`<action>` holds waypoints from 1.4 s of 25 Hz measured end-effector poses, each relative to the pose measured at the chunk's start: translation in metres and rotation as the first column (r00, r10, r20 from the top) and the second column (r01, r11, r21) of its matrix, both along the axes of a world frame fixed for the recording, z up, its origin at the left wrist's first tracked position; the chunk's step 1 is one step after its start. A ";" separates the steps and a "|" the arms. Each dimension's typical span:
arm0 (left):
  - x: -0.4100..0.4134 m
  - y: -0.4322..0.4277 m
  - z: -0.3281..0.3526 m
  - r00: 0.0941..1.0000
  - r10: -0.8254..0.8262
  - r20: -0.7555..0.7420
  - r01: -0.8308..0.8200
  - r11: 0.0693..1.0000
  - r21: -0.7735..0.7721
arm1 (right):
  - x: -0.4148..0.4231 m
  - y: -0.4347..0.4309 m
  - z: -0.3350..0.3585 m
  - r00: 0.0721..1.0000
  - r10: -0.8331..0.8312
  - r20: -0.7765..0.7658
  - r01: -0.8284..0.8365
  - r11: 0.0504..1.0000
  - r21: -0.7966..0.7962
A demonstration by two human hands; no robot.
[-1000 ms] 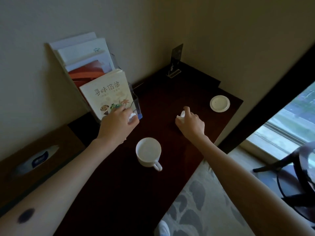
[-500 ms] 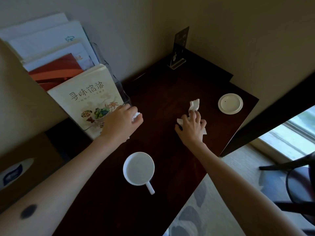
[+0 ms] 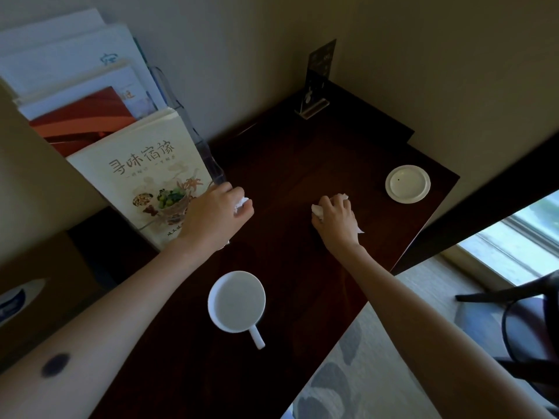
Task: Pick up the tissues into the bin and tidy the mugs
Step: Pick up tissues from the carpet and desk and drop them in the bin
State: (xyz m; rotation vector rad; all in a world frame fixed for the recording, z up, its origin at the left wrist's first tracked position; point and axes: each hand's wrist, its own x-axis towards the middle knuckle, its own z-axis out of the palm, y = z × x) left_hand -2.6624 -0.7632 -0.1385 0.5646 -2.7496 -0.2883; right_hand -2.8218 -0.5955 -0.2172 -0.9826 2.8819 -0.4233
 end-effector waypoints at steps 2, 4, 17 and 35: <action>0.003 0.000 0.001 1.000 0.006 -0.002 -0.006 1.000 0.000 | 0.004 -0.006 0.007 0.995 -0.030 0.091 0.036 0.997 -0.062; 0.010 -0.001 0.004 1.000 0.015 -0.015 -0.014 1.000 0.012 | 0.013 -0.019 0.020 0.991 -0.020 0.133 0.041 0.987 -0.158; 0.184 -0.035 0.072 0.956 0.218 -0.197 -0.233 0.971 -0.057 | 0.187 -0.137 0.177 0.915 0.387 -0.112 -0.380 0.735 -0.562; 0.701 -0.021 0.031 0.442 0.892 -0.094 -0.882 0.451 0.137 | 0.702 -0.218 0.114 0.344 0.937 0.061 -0.848 0.337 -0.409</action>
